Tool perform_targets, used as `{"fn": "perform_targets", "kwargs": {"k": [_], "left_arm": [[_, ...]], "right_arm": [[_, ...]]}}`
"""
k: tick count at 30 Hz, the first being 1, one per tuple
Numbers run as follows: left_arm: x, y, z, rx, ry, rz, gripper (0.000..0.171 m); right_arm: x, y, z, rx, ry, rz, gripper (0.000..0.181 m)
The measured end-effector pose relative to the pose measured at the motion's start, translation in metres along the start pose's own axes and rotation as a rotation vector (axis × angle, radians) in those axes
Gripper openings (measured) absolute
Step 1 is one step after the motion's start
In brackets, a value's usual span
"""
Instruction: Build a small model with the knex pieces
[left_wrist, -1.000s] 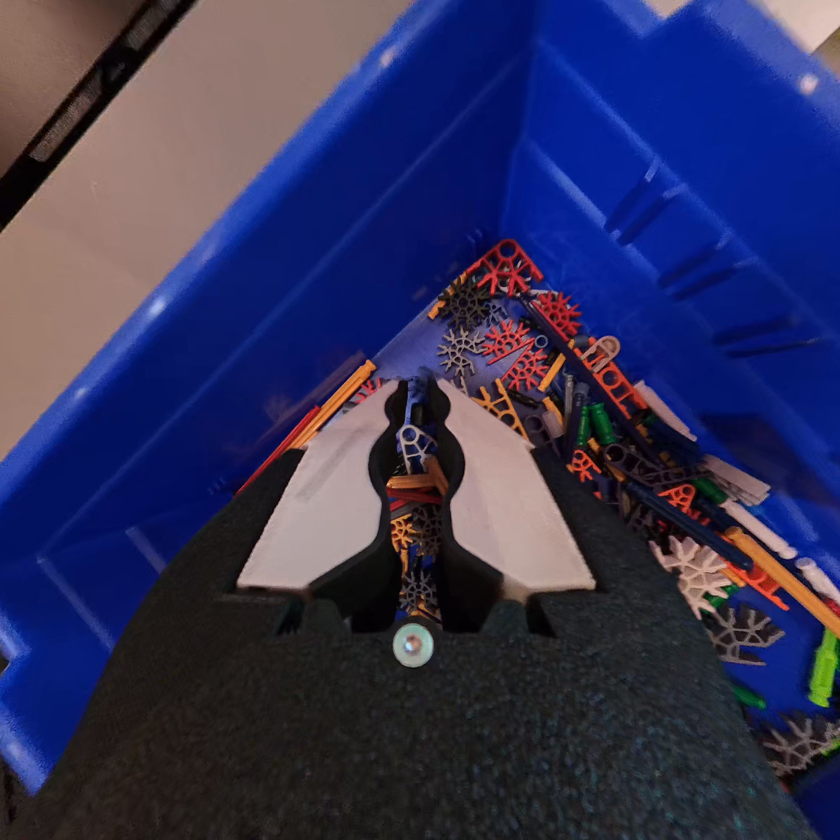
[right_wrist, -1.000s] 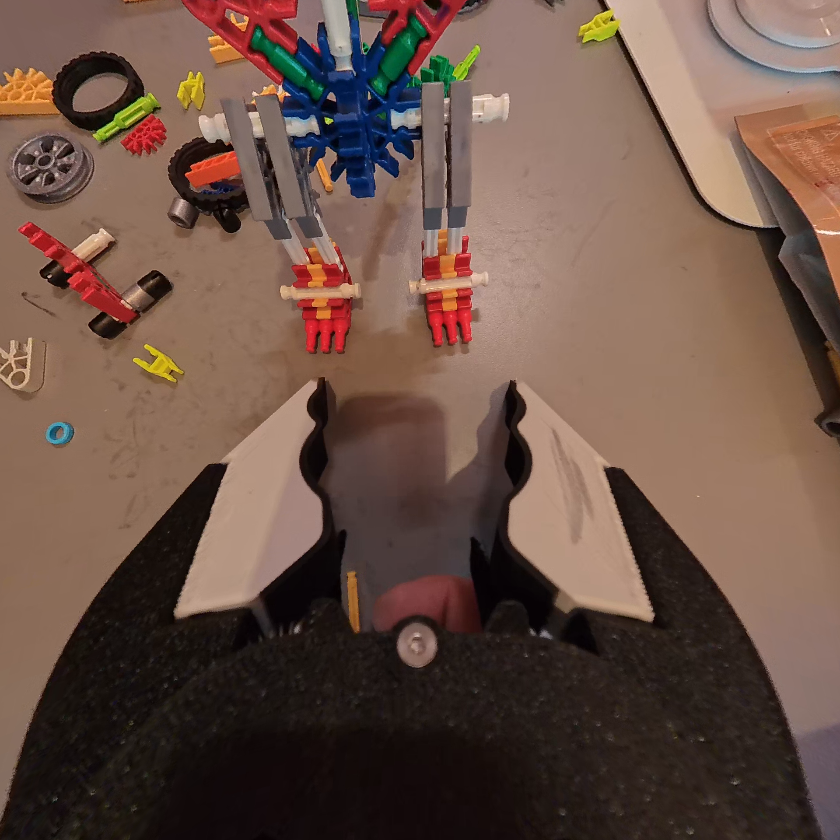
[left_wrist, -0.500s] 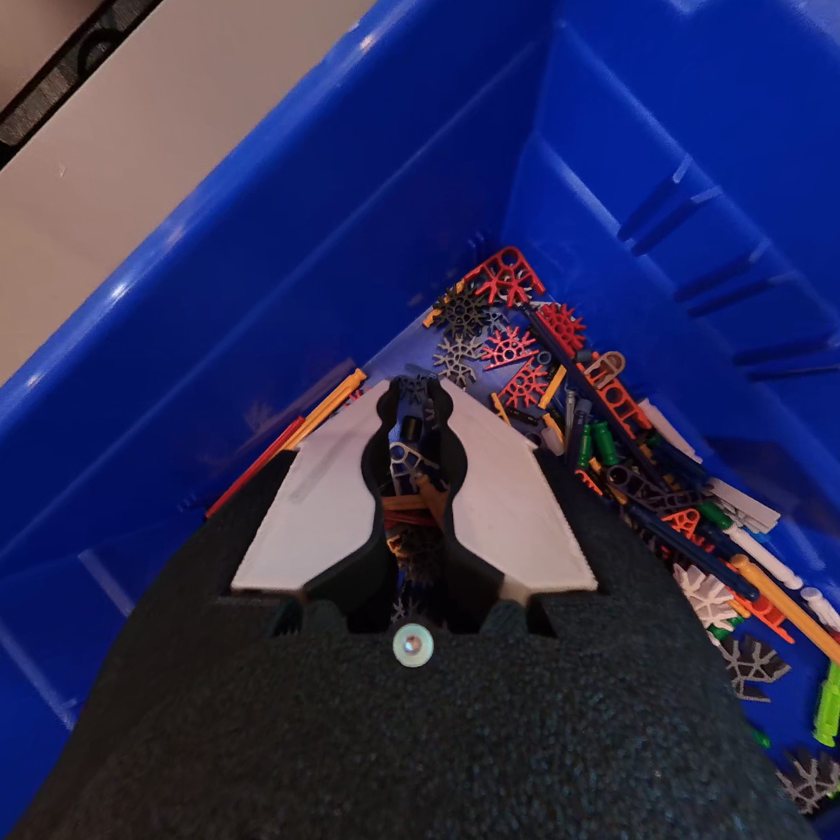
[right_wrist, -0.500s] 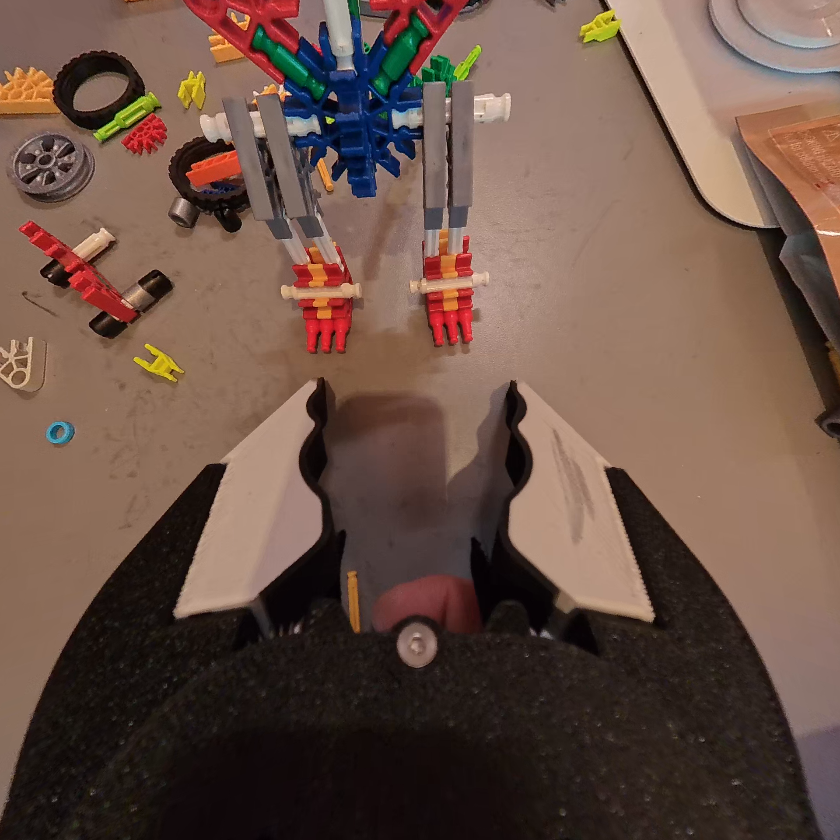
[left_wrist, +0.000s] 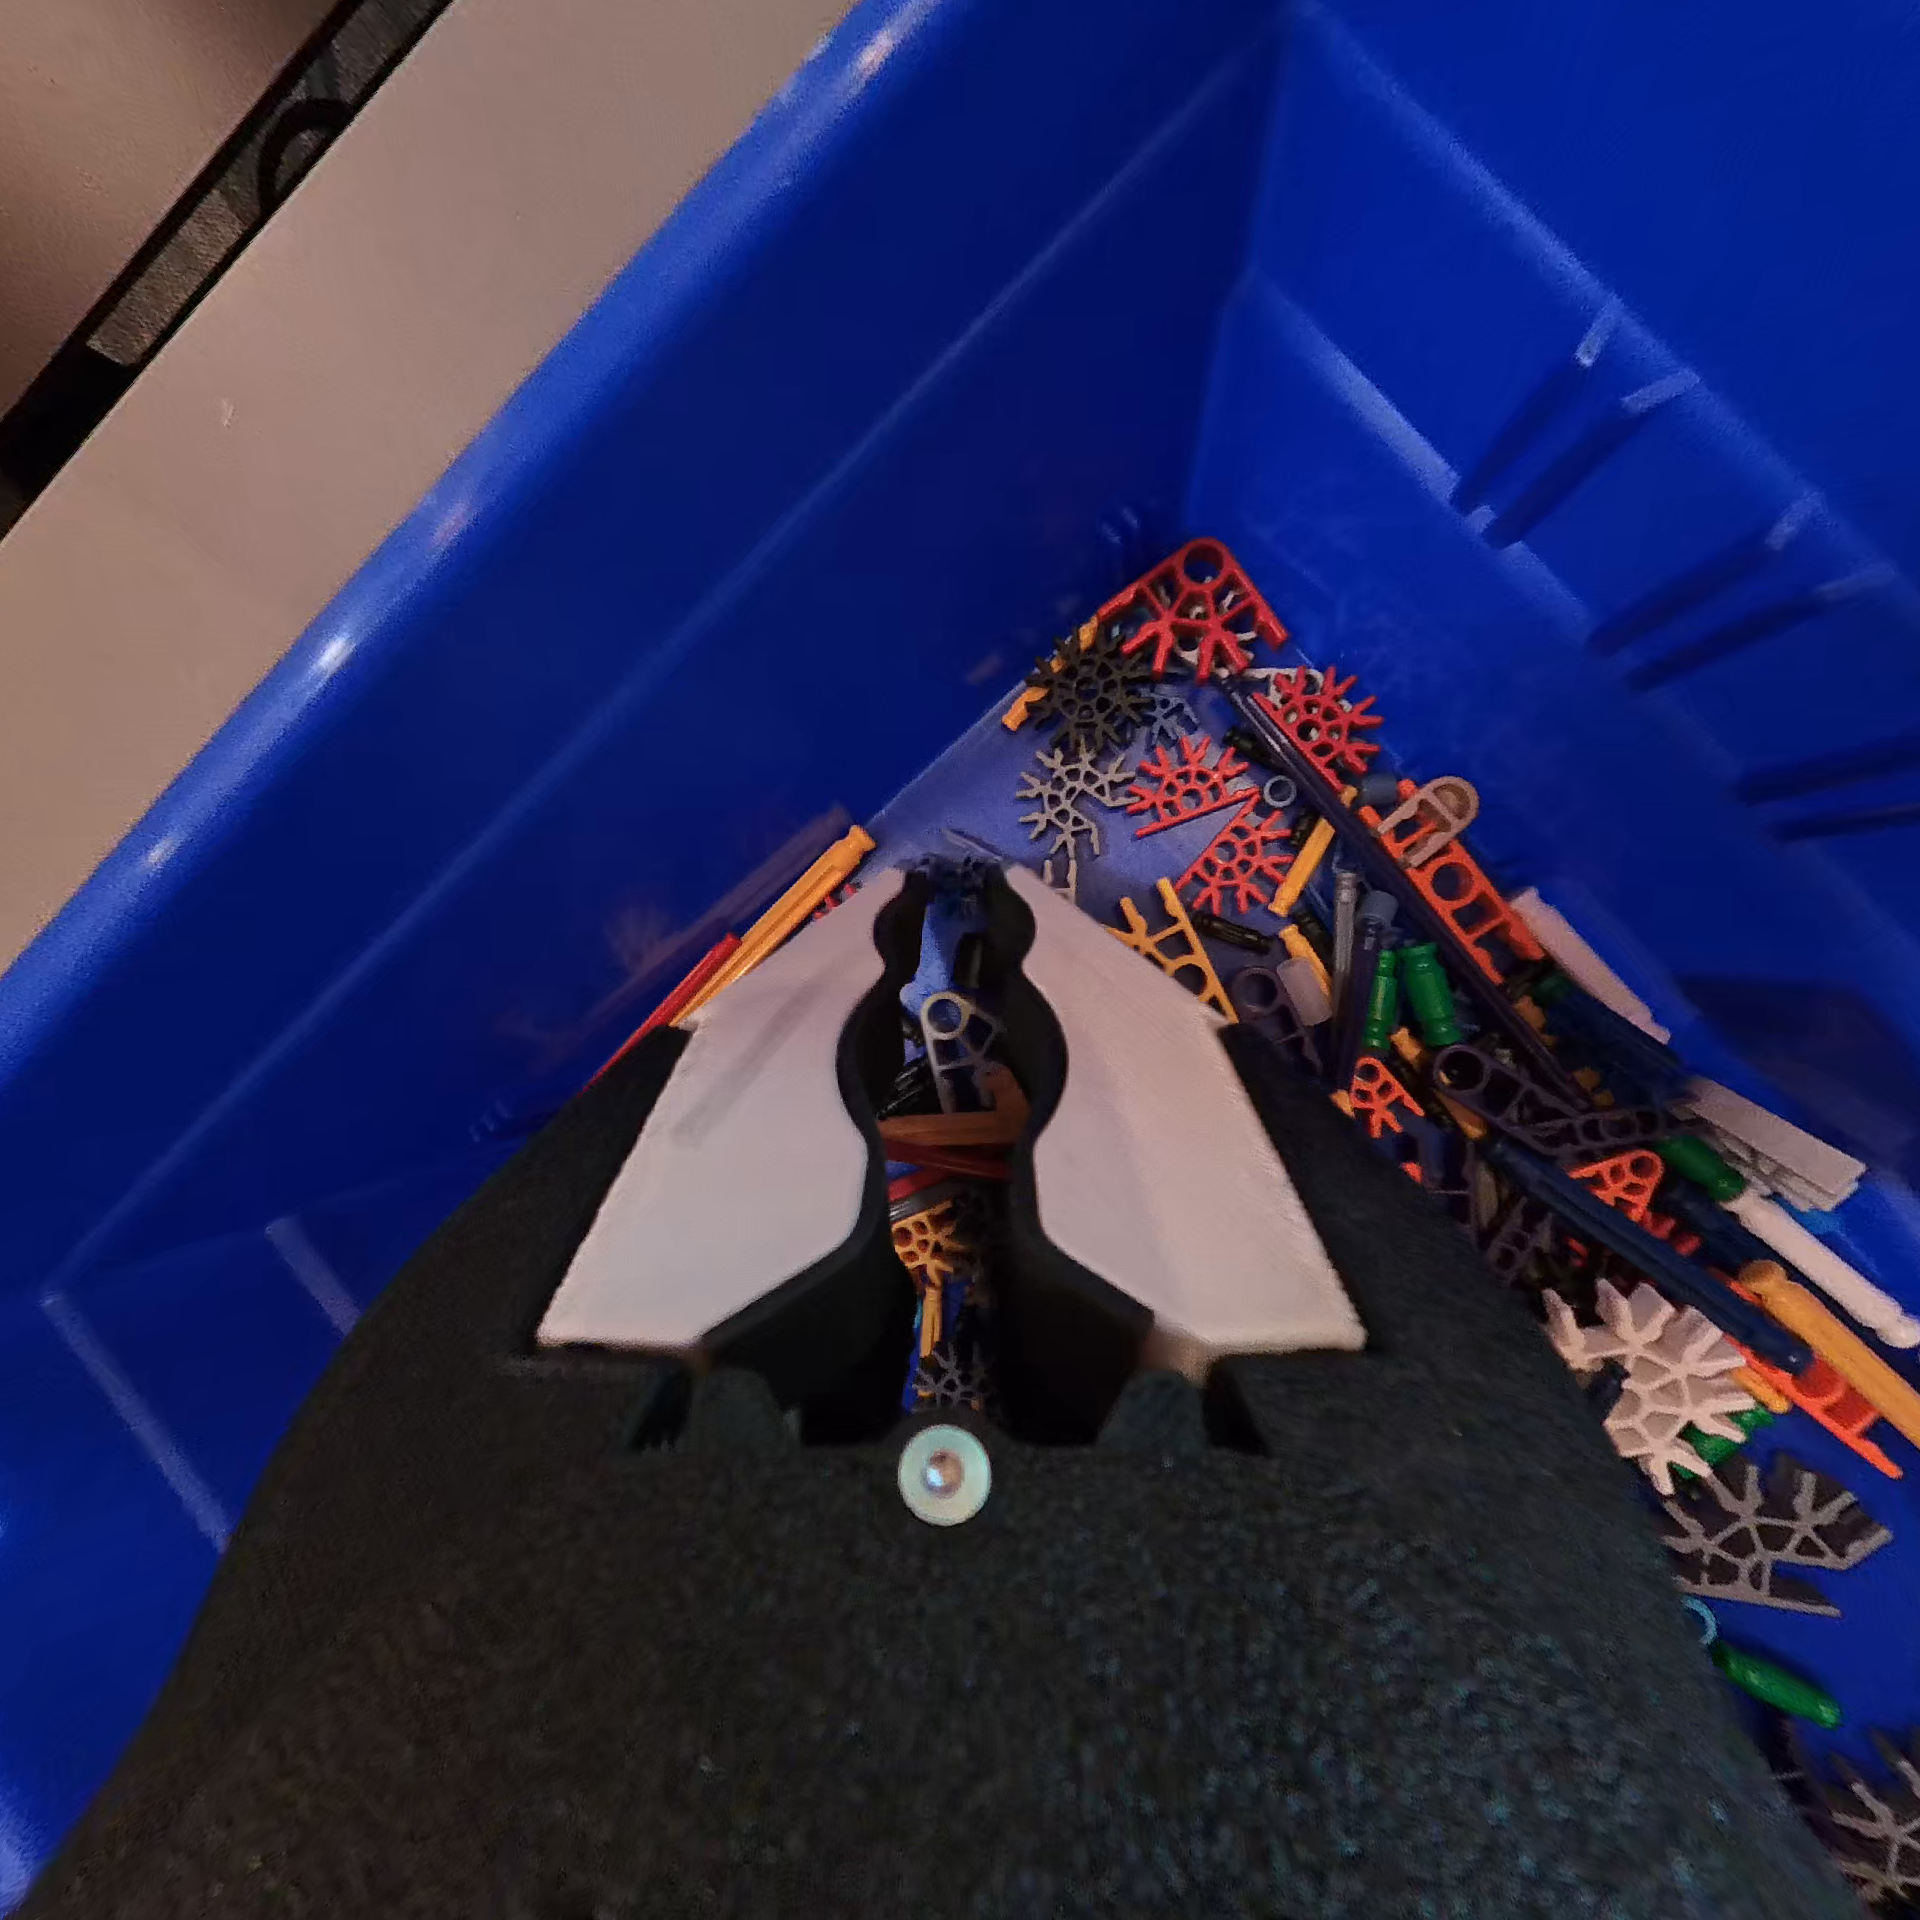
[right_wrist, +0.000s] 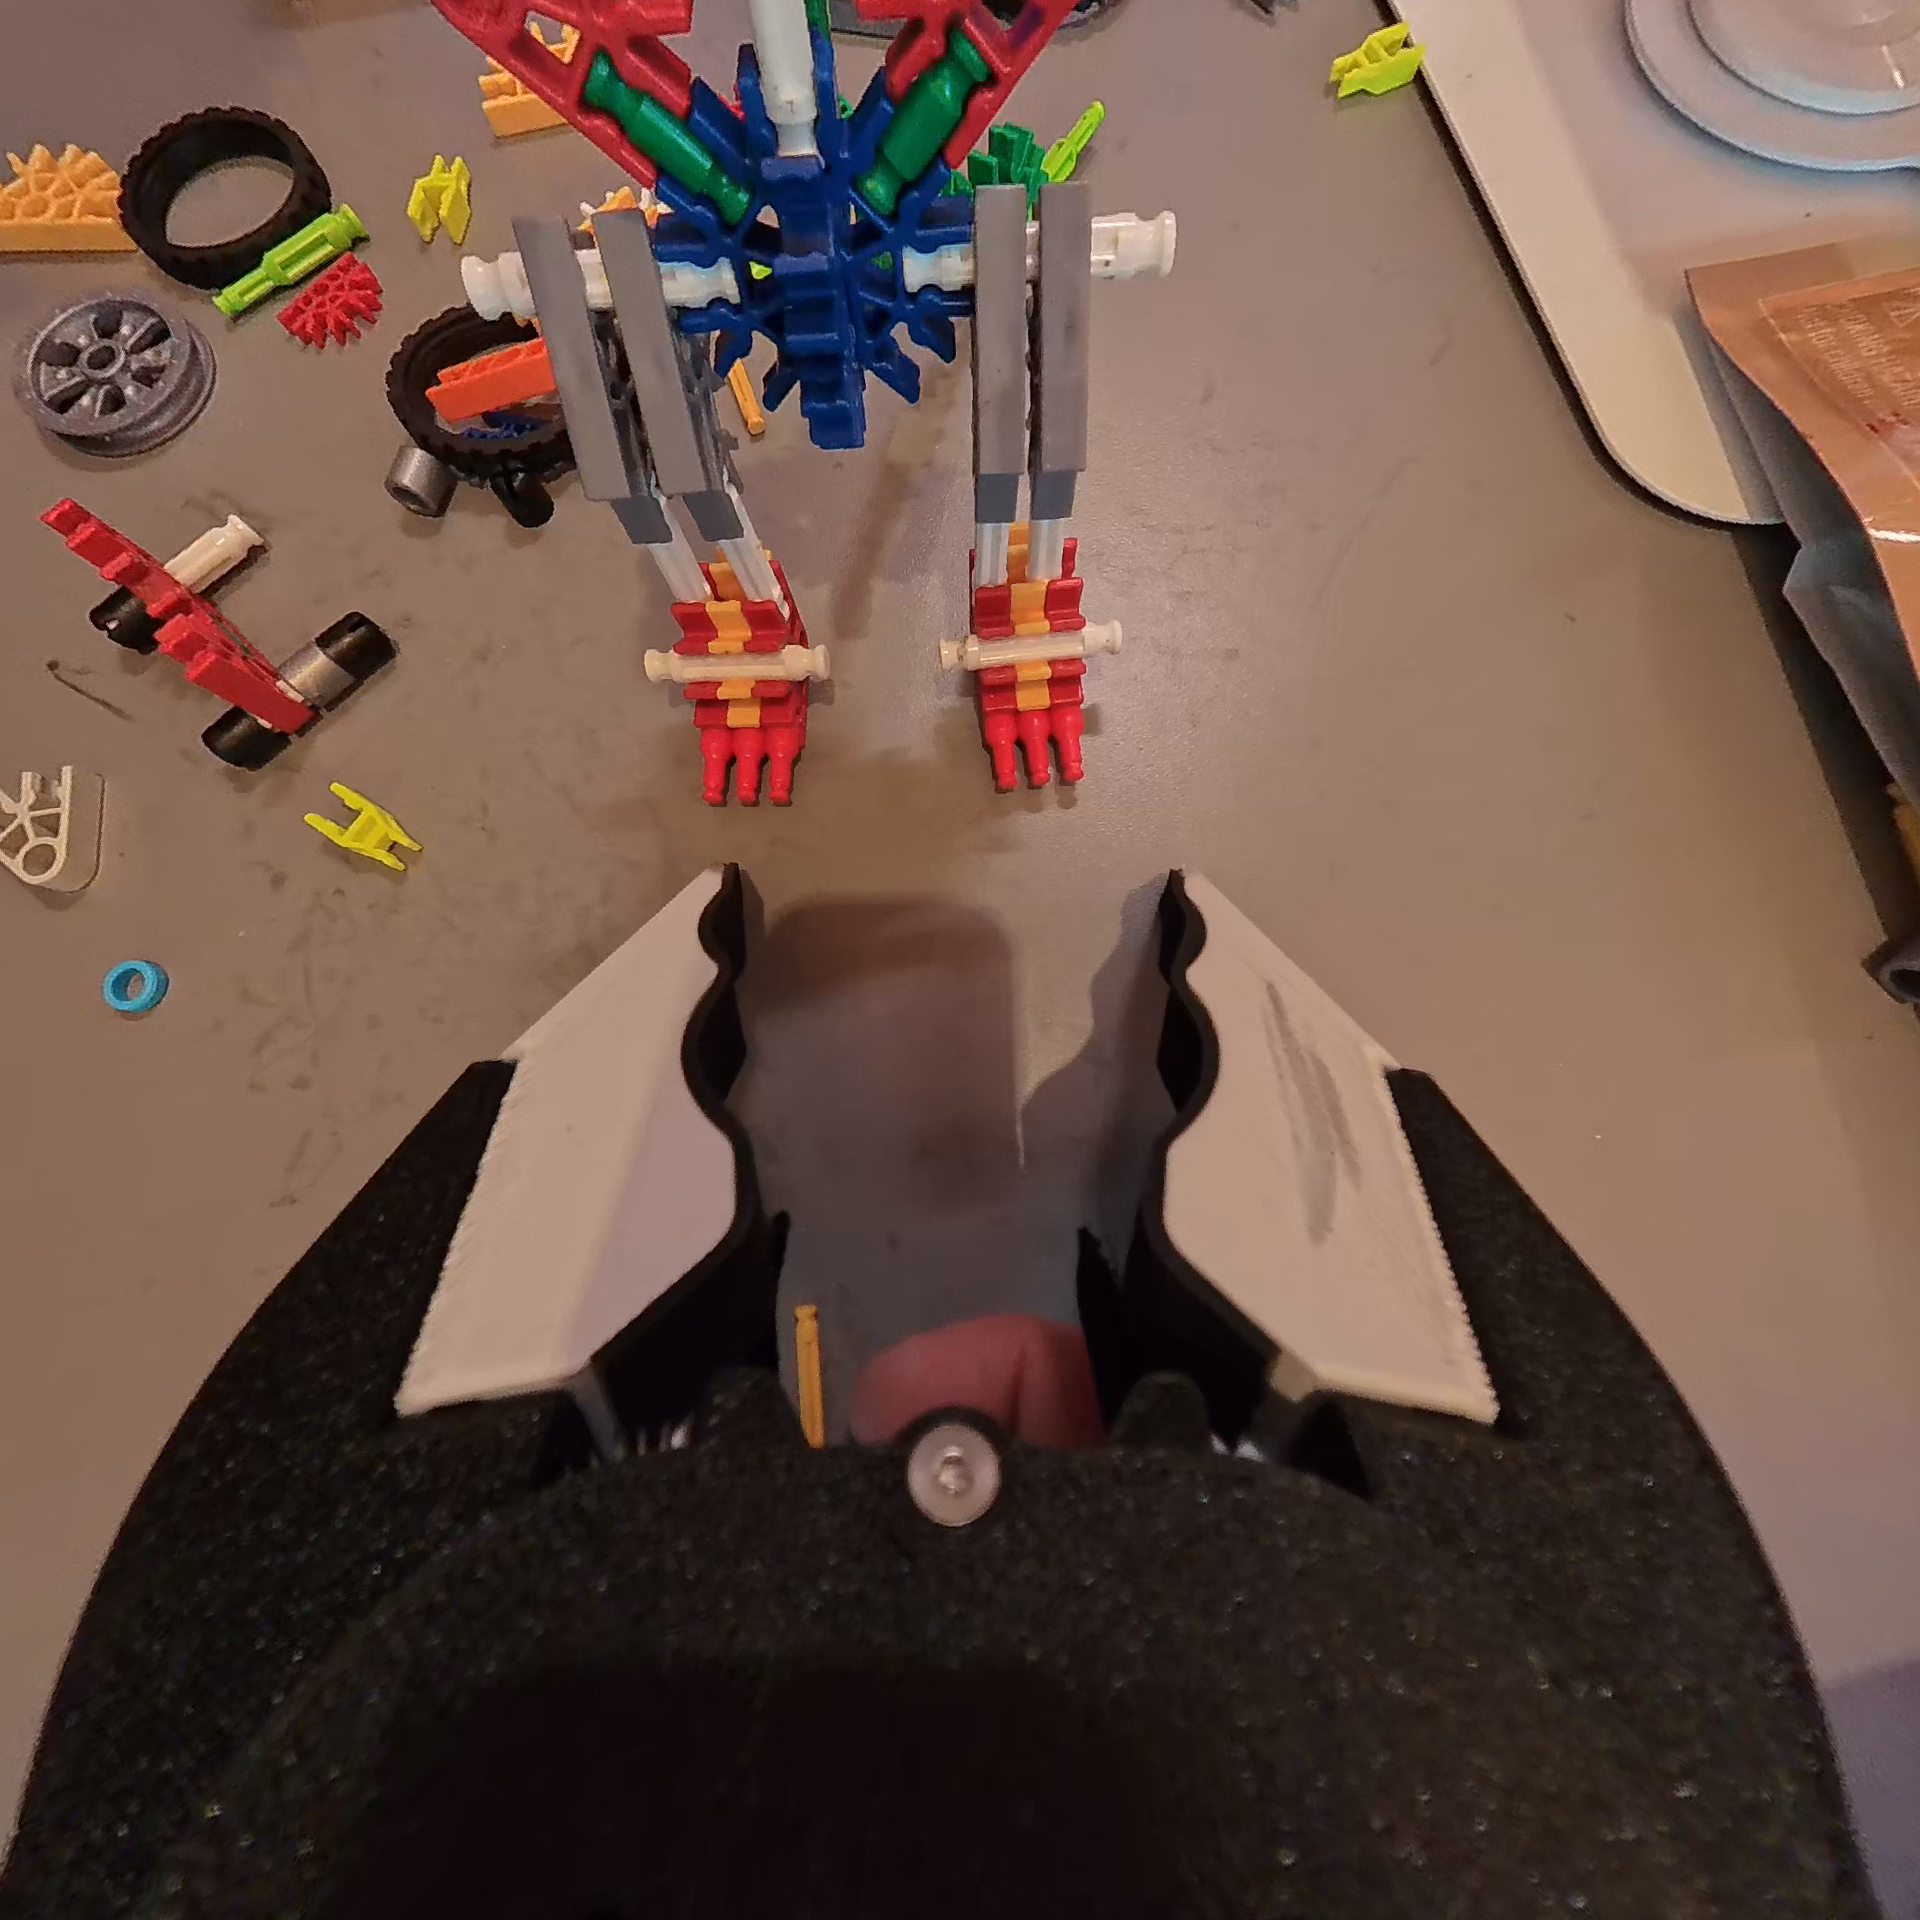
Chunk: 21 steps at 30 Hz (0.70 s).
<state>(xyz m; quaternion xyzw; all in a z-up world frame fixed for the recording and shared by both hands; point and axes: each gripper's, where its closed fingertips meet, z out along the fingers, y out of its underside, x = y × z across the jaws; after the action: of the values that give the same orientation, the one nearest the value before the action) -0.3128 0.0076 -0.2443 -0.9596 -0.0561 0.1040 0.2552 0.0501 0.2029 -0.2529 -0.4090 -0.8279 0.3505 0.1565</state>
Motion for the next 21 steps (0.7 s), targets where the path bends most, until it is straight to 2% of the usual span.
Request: {"fn": "perform_targets", "kwargs": {"k": [3,8,16,18,21], "left_arm": [[-0.0015,0.0014,0.0004,-0.01,-0.008,-0.006,0.017],[-0.0017,-0.0011,-0.0014,0.005,0.002,-0.018,0.019],[0.0021,-0.0011,0.0003,0.005,0.037,-0.039,0.018],[0.0065,-0.0011,0.0004,0.007,0.062,-0.047,0.013],[0.0032,0.0009,0.0009,-0.006,0.031,-0.023,0.01]], "right_arm": [[0.0,0.0,0.0,0.0,0.0,-0.001,0.08],[-0.0002,0.0001,0.0,0.0,0.0,-0.001,0.08],[-0.0001,0.0,0.0001,-0.001,0.002,-0.002,0.08],[-0.0002,0.0001,0.0,-0.001,0.001,-0.003,0.08],[-0.0002,0.0,0.0,-0.001,0.001,-0.002,0.08]]}}
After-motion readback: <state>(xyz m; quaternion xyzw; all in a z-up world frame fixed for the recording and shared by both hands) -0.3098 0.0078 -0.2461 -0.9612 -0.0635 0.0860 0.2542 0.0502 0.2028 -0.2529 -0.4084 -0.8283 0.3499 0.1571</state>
